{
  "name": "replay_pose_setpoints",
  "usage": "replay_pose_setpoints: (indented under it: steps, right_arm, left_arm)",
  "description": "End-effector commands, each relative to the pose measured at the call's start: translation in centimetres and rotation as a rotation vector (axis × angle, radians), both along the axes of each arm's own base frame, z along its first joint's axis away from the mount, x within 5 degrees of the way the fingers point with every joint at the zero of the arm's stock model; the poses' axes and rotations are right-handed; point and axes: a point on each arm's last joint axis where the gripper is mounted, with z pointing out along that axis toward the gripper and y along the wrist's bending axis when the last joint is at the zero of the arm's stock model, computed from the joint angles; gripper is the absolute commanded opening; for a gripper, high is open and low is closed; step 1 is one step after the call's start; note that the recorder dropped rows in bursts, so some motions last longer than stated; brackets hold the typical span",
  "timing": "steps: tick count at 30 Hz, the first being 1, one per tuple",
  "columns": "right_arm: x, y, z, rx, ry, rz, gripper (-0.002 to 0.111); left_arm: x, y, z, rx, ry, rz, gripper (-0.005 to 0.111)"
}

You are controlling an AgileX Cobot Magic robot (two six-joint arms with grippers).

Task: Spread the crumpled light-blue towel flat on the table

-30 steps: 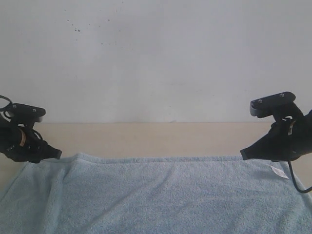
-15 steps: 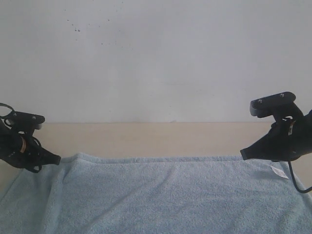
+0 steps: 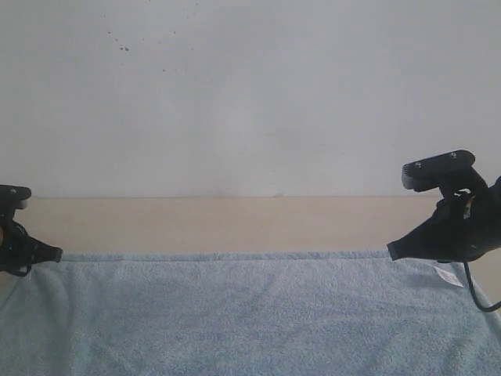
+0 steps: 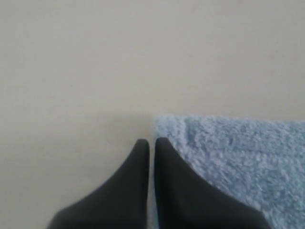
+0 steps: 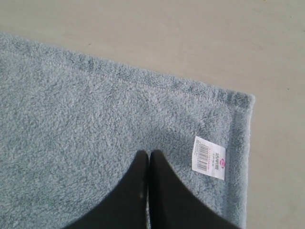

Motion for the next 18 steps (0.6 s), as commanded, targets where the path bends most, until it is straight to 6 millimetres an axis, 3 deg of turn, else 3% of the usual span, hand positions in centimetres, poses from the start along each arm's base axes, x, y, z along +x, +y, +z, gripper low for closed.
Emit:
replay_pose_setpoints:
  steps: [1, 9, 13, 18]
  right_arm:
    - [-0.1, 0.0, 0.4, 0.001, -0.006, 0.0, 0.0]
    - [-0.2, 0.0, 1.3, 0.012, -0.039, -0.002, 0.0]
    - [-1.1, 0.0, 3.2, 0.048, -0.123, -0.009, 0.0]
    - [-4.4, -0.3, 5.8, 0.088, -0.27, 0.01, 0.0]
  left_arm:
    - [1.1, 0.2, 1.7, 0.025, -0.056, -0.015, 0.004]
    - [0.5, 0.4, 7.4, 0.043, -0.159, 0.019, 0.004]
    - [-1.8, -0.5, 10.1, -0.01, -0.241, -0.02, 0.004]
    - [-5.5, -1.8, 12.3, -0.153, -0.333, -0.022, 0.004]
